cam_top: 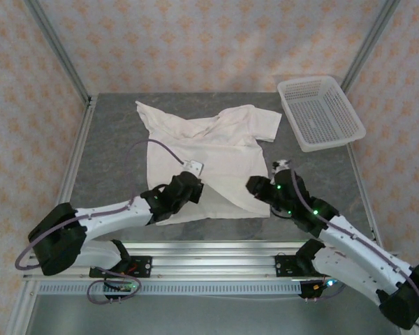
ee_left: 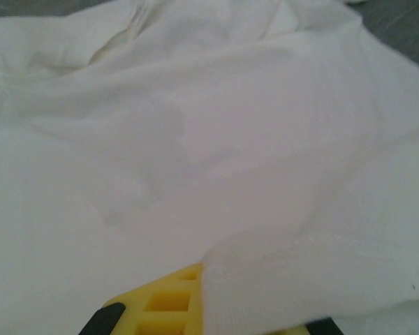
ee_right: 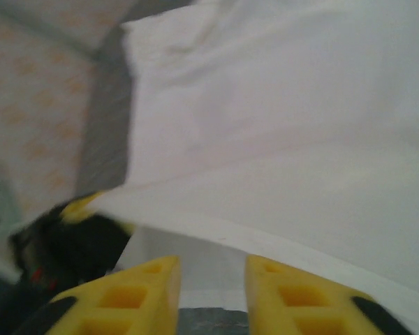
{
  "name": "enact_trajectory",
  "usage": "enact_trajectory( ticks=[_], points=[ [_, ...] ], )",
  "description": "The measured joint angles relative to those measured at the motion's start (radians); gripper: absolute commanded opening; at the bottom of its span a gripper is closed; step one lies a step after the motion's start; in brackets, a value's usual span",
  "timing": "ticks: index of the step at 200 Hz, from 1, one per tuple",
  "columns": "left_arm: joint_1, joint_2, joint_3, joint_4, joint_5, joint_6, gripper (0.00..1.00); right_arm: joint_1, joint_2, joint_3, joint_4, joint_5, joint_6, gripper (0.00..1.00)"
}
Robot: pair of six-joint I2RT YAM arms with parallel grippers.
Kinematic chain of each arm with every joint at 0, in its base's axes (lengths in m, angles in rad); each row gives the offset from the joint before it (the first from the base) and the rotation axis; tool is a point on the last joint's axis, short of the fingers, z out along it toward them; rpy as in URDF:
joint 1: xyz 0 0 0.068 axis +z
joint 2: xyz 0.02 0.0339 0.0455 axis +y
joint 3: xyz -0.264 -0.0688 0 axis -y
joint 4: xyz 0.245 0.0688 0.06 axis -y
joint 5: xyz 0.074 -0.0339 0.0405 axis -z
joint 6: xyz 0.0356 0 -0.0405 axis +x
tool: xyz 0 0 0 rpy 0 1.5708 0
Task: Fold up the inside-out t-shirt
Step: Turn the T-shirt inside out at the center of the table.
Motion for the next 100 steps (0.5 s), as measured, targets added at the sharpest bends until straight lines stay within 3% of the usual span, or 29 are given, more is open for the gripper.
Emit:
enact_trajectory(
  ticks=[28, 44, 71, 100],
  points=[
    [0.025, -0.062, 0.04, -0.061, 0.061, -0.015, 0.0, 0.236, 0.185, -0.055, 0.304, 0.099, -0.194, 0.0],
    [0.032, -0.093, 0.061, -0.095, 0.087, -0.02, 0.0, 0.326, 0.377, -0.071, 0.497, 0.147, -0.303, 0.0],
    [0.045, -0.135, 0.109, -0.151, 0.122, -0.021, 0.0, 0.352, 0.692, -0.075, 0.792, 0.261, -0.485, 0.0],
    [0.057, -0.17, 0.167, -0.204, 0.158, -0.019, 0.0, 0.35, 0.954, 0.015, 0.968, 0.441, -0.669, 0.0]
  ],
)
